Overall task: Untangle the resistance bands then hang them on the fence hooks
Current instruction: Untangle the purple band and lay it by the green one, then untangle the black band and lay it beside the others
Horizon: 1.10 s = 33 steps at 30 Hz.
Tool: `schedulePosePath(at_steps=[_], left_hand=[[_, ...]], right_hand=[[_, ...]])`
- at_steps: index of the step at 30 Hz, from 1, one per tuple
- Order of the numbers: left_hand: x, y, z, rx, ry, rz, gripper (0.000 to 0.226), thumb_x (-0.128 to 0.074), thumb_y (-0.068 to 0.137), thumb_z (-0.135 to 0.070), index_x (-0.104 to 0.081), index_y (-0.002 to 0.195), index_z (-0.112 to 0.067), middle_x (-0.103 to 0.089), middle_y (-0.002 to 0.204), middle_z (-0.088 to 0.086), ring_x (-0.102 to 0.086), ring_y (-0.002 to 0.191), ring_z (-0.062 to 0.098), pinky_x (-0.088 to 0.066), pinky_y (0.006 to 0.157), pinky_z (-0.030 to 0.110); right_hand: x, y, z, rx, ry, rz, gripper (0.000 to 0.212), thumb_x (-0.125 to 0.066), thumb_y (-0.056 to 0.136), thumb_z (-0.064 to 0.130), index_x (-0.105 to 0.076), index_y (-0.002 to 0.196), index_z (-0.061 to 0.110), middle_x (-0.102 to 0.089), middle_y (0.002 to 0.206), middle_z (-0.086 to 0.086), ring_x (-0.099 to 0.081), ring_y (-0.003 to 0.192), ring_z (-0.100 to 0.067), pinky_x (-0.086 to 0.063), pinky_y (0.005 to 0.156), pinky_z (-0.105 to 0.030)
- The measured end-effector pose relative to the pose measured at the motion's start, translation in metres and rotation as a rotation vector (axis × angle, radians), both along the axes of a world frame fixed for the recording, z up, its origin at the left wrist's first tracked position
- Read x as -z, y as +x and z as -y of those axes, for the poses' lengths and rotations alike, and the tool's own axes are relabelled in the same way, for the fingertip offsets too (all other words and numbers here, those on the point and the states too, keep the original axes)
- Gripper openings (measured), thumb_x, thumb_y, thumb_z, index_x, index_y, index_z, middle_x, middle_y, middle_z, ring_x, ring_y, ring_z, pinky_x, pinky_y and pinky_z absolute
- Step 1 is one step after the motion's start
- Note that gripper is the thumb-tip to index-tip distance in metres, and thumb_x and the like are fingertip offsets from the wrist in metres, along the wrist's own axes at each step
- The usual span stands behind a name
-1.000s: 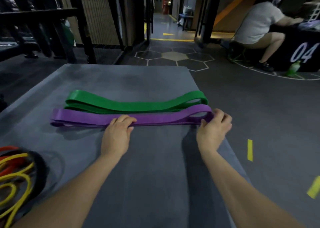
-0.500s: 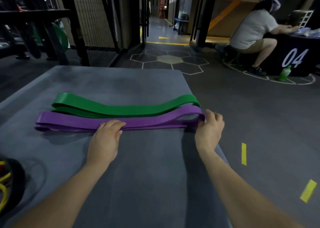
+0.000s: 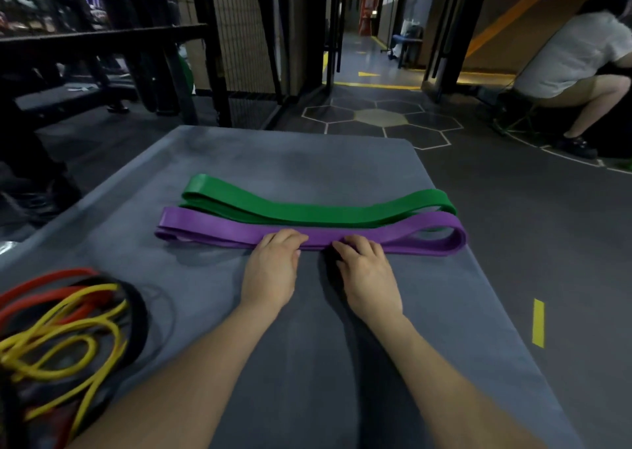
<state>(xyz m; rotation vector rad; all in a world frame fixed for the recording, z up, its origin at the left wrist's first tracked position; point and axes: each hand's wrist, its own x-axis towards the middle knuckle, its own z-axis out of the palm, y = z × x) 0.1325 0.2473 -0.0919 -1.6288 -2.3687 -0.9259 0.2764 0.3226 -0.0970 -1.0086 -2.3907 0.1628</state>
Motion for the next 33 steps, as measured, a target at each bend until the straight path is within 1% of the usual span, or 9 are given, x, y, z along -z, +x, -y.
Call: schedulePosePath(at_steps=[7, 11, 15, 18, 23, 27, 29, 31, 33], left_hand=[[-0.054, -0.004, 0.058, 0.049, -0.038, -0.016, 0.036, -0.053, 0.089, -0.016, -0.057, 0.124, -0.019, -0.054, 0.125, -0.001, -0.049, 0.114, 0.022, -0.041, 0.098, 0.035], [-0.085, -0.020, 0.130, 0.007, -0.011, -0.093, 0.035, -0.058, 0.082, -0.014, -0.061, 0.117, -0.018, -0.057, 0.117, 0.004, -0.052, 0.112, 0.026, -0.043, 0.096, 0.038], [-0.106, -0.040, 0.207, -0.096, 0.014, -0.195, 0.033, -0.061, 0.077, -0.014, -0.064, 0.110, -0.018, -0.061, 0.111, 0.004, -0.057, 0.105, 0.028, -0.047, 0.090, 0.038], [-0.106, -0.055, 0.260, -0.215, -0.014, -0.159, 0.030, -0.058, 0.076, -0.019, -0.065, 0.106, -0.020, -0.060, 0.108, 0.003, -0.056, 0.104, 0.028, -0.047, 0.089, 0.041], [-0.087, -0.064, 0.324, -0.445, 0.073, -0.088, 0.034, -0.065, 0.077, -0.014, -0.063, 0.110, -0.017, -0.057, 0.111, 0.006, -0.053, 0.105, 0.030, -0.043, 0.092, 0.042], [-0.067, -0.080, 0.360, -0.681, 0.194, 0.064, 0.046, -0.067, 0.080, -0.019, -0.053, 0.123, -0.011, -0.049, 0.122, 0.013, -0.045, 0.112, 0.034, -0.037, 0.097, 0.044], [-0.064, -0.093, 0.372, -0.779, 0.158, 0.191, 0.051, -0.066, 0.083, -0.026, -0.048, 0.128, -0.010, -0.043, 0.127, 0.016, -0.041, 0.118, 0.037, -0.034, 0.100, 0.046], [-0.060, -0.103, 0.379, -0.768, 0.097, 0.348, 0.056, -0.064, 0.085, -0.033, -0.042, 0.132, -0.011, -0.042, 0.131, 0.016, -0.040, 0.123, 0.035, -0.033, 0.103, 0.044], [-0.053, -0.106, 0.384, -0.675, 0.000, 0.468, 0.061, -0.064, 0.084, -0.038, -0.039, 0.133, -0.013, -0.047, 0.131, 0.013, -0.045, 0.123, 0.030, -0.037, 0.103, 0.041]], right_hand=[[-0.036, -0.012, 0.048, 0.029, -0.122, -0.012, 0.036, -0.051, 0.088, 0.009, -0.057, 0.123, 0.008, -0.054, 0.124, -0.014, -0.046, 0.109, -0.038, -0.039, 0.092, -0.041], [-0.056, -0.035, 0.105, -0.017, -0.263, -0.017, 0.038, -0.050, 0.092, 0.018, -0.051, 0.129, 0.013, -0.047, 0.130, -0.010, -0.039, 0.118, -0.034, -0.036, 0.096, -0.038], [-0.071, -0.060, 0.161, -0.084, -0.361, -0.045, 0.037, -0.052, 0.093, 0.024, -0.052, 0.128, 0.013, -0.046, 0.133, -0.011, -0.037, 0.123, -0.033, -0.033, 0.101, -0.035], [-0.078, -0.080, 0.200, -0.152, -0.391, -0.064, 0.035, -0.053, 0.092, 0.025, -0.054, 0.125, 0.011, -0.048, 0.132, -0.012, -0.039, 0.123, -0.032, -0.032, 0.100, -0.034], [-0.072, -0.101, 0.250, -0.295, -0.445, -0.108, 0.022, -0.060, 0.087, 0.020, -0.063, 0.103, 0.006, -0.060, 0.108, -0.018, -0.055, 0.105, -0.034, -0.041, 0.086, -0.033], [-0.072, -0.114, 0.271, -0.422, -0.442, -0.093, 0.041, -0.064, 0.086, 0.029, -0.058, 0.121, 0.009, -0.056, 0.124, -0.014, -0.050, 0.118, -0.029, -0.037, 0.098, -0.032], [-0.070, -0.127, 0.282, -0.489, -0.427, -0.043, 0.056, -0.063, 0.078, 0.052, -0.058, 0.118, 0.013, -0.059, 0.119, -0.013, -0.050, 0.117, -0.030, -0.039, 0.098, -0.035], [-0.064, -0.142, 0.295, -0.518, -0.449, 0.052, 0.080, -0.052, 0.065, 0.074, -0.054, 0.118, 0.014, -0.057, 0.117, -0.011, -0.050, 0.115, -0.031, -0.042, 0.096, -0.038], [-0.060, -0.153, 0.305, -0.506, -0.478, 0.111, 0.090, -0.059, 0.065, 0.072, -0.046, 0.129, 0.010, -0.049, 0.128, -0.011, -0.042, 0.124, -0.031, -0.037, 0.103, -0.040]])
